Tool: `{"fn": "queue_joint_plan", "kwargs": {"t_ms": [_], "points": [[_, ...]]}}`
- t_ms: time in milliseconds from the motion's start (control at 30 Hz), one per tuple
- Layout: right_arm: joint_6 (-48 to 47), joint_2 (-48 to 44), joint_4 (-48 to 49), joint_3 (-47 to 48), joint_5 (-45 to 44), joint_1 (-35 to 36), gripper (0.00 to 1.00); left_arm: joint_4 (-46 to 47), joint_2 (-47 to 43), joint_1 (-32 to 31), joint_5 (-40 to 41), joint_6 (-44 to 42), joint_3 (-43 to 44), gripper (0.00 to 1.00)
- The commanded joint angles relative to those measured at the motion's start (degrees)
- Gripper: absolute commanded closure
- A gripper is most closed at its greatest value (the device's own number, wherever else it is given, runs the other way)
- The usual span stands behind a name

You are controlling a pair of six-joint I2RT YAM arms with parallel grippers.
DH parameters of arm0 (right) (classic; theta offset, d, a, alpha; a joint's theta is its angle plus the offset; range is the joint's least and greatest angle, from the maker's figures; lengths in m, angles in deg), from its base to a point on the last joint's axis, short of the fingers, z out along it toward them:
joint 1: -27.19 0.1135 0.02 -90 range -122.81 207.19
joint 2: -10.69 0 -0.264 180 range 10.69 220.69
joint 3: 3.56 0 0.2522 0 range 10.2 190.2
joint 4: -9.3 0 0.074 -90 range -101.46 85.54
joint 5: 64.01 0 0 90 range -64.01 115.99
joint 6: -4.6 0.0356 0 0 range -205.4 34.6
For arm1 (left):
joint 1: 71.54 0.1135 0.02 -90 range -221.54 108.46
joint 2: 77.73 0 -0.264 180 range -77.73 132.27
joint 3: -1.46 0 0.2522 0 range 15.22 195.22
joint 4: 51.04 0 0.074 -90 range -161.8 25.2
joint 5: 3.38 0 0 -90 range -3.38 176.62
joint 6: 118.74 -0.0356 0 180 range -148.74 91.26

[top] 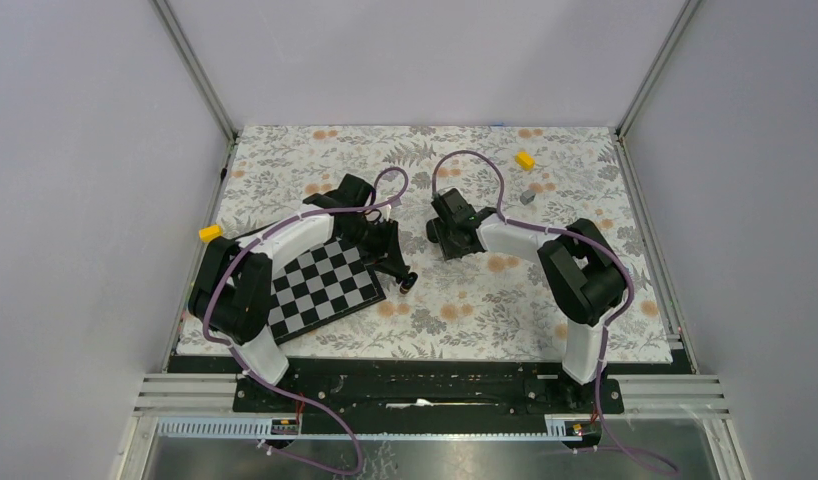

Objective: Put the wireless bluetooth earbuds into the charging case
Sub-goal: Pick up the right earbud from the center of the board.

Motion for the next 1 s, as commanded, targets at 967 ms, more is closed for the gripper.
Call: {"fn": "queue_joint_plan", "kwargs": {"t_ms": [967], "points": [[0.7, -30.2, 19.2, -21.4, 5.9, 0.3, 0.77, 7.5, 3.2, -0.2, -7.1, 3.5, 2.4, 1.00]]}}
